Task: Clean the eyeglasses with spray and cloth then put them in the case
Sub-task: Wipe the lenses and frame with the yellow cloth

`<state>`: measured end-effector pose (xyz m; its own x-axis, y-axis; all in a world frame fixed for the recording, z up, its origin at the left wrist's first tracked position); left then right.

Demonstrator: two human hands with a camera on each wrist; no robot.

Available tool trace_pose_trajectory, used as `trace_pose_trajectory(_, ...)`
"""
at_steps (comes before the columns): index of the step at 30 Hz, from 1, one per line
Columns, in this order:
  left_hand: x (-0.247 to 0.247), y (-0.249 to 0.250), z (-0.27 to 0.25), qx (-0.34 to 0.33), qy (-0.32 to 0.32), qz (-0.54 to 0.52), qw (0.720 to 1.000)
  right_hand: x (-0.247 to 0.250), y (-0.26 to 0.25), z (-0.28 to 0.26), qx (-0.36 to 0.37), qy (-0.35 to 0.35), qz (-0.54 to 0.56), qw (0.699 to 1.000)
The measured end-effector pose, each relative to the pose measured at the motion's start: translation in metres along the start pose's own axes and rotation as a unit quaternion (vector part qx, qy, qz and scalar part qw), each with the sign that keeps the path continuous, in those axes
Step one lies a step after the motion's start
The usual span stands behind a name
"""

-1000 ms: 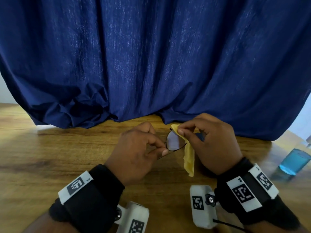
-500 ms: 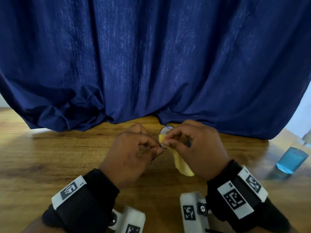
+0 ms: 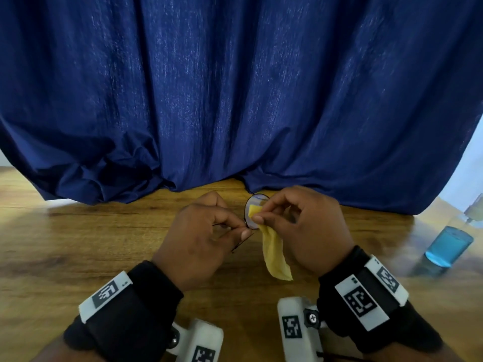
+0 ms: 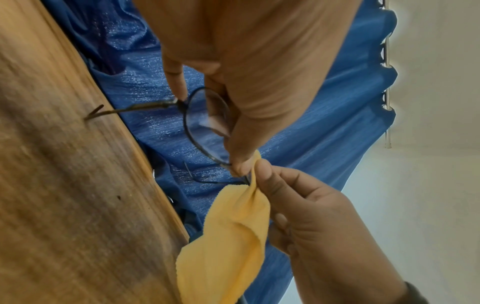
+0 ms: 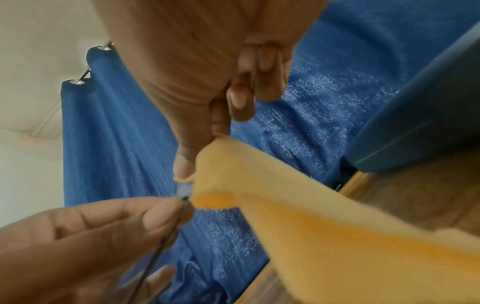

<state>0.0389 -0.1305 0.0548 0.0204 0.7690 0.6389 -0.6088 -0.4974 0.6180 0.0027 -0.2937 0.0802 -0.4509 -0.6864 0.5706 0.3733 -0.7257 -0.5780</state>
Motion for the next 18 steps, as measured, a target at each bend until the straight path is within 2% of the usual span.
trace_pose_trajectory(3, 0.0, -0.002, 0.0, 0.009, 0.003, 0.003, 1.0, 0.012, 0.011, 0.003, -0.032, 0.017, -0.012, 0.999)
trace_pose_trajectory(6, 0.002, -0.008, 0.001, 0.016, 0.012, 0.014, 1.0, 0.003, 0.012, 0.003, -0.049, -0.034, -0.017, 0.998)
trace_pose_trajectory(8, 0.002, -0.006, 0.002, 0.01, 0.008, 0.013, 1.0, -0.005, 0.003, 0.0, -0.029, -0.05, -0.007, 0.998)
trace_pose_trajectory(11, -0.006, 0.004, -0.001, -0.015, -0.019, 0.011, 1.0, -0.005, -0.008, -0.003, 0.001, -0.016, -0.008, 1.0)
trace_pose_trajectory(15, -0.01, 0.005, -0.002, -0.027, -0.02, 0.026, 0.999, 0.016, 0.008, 0.001, -0.033, 0.044, -0.014, 0.998)
trace_pose_trajectory(18, -0.003, -0.001, 0.0, -0.015, -0.003, 0.033, 0.999, 0.012, 0.014, 0.002, -0.052, 0.008, -0.013, 0.999)
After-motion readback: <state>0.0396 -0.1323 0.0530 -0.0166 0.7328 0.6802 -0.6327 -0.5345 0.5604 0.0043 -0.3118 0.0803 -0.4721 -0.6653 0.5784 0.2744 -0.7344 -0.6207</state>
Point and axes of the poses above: each hand's wrist, its own z-axis towards the middle knuckle, its own x-axis out of the back of the hand, y = z × x, the point moved 10 cm from there along z, towards the middle knuckle, and after that the axes turned 6 degrees about z, right-handed, at the moved point
